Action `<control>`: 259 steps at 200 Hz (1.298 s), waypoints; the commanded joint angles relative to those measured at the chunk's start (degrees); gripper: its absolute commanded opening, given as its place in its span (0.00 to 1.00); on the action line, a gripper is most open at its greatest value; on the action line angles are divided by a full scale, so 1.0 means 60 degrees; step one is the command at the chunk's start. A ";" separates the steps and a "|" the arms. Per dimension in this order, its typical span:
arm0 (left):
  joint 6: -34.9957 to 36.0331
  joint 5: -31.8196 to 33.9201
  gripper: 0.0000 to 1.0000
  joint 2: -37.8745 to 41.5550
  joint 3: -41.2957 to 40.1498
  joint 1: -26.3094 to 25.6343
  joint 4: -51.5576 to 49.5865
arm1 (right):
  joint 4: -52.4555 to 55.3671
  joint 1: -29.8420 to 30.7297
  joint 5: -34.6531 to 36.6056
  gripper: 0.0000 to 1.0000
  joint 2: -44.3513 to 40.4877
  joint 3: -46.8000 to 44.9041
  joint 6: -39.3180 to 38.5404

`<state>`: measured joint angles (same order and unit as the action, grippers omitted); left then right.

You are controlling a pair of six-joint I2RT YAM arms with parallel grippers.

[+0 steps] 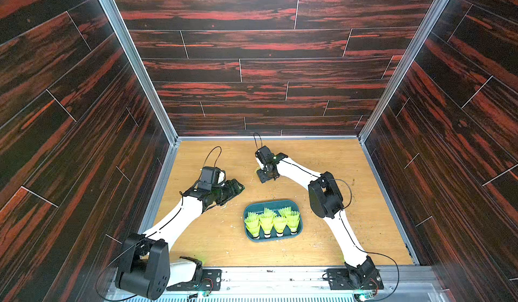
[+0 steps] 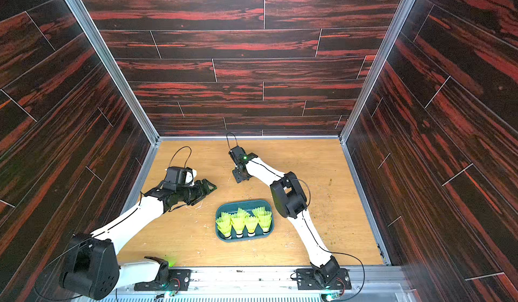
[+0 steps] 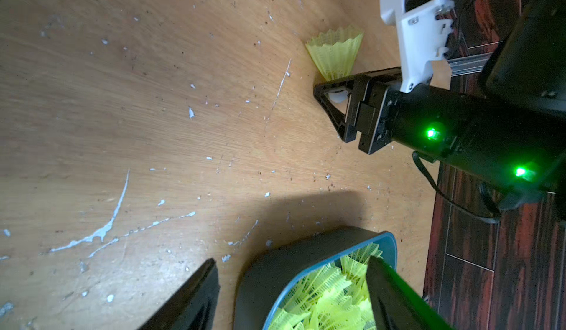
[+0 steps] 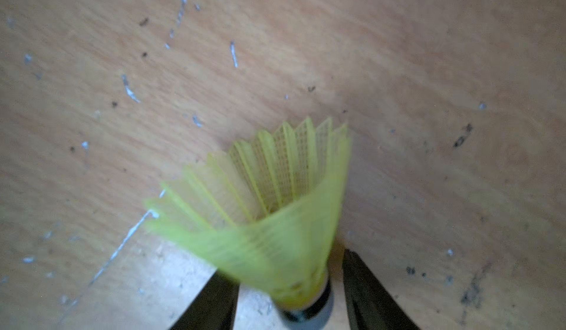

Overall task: Put the shuttlecocks into the storage box
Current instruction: Adjust the shuttlecock at the center of the board, then pick up the shuttlecock at the center of the board.

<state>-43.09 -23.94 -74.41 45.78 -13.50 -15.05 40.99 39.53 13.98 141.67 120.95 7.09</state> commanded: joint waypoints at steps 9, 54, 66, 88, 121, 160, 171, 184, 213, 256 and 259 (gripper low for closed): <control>0.0081 -0.0169 0.80 0.0288 -0.0267 0.0037 -0.0090 | 0.0518 -0.0036 -0.0063 0.52 0.0126 0.0065 0.0259; -0.0237 -0.0615 0.79 0.0061 -0.0427 0.0037 0.0464 | 0.0426 -0.0139 0.0034 0.44 0.0293 0.0394 -0.0001; -0.0245 -0.0697 0.79 0.0044 -0.0402 0.0035 0.0472 | 0.0568 -0.0154 0.0109 0.43 0.0462 0.0681 -0.0081; -0.0239 -0.0768 0.79 0.0055 -0.0372 0.0030 0.0422 | 0.0733 -0.0187 0.0020 0.31 0.0566 0.0980 -0.0073; -0.0256 -0.0828 0.79 0.0119 -0.0396 0.0032 0.0413 | 0.0654 -0.0175 -0.0238 0.20 0.0097 0.0818 0.0172; -0.0207 -0.0954 0.78 0.0249 -0.0379 0.0009 0.0390 | 0.0675 -0.0178 -0.0448 0.15 -0.1035 0.0520 0.0434; -0.0140 -0.0939 0.78 0.0336 -0.0339 -0.0040 0.0282 | 0.0687 -0.0173 -0.0523 0.15 -0.1451 0.0288 0.0526; 0.0015 -0.0863 0.78 0.0444 -0.0230 -0.0186 -0.0003 | 0.0670 -0.0172 -0.0646 0.15 -0.2018 -0.0176 0.0653; 0.0385 -0.0531 0.78 0.0815 0.0105 -0.0740 -0.0801 | 0.0554 -0.0173 -0.1076 0.15 -0.3493 -0.1606 0.1109; 0.0791 0.0095 0.78 0.1589 0.0500 -0.1800 -0.1962 | 0.0159 -0.0017 -0.1984 0.15 -0.6204 -0.4632 0.2237; 0.0848 0.0135 0.78 0.1646 0.0537 -0.1904 -0.2070 | 0.0137 0.0020 -0.2043 0.15 -0.6384 -0.4848 0.2333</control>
<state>-41.01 -26.06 -68.14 46.59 -22.20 -21.37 41.93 38.59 6.26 109.73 99.70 15.57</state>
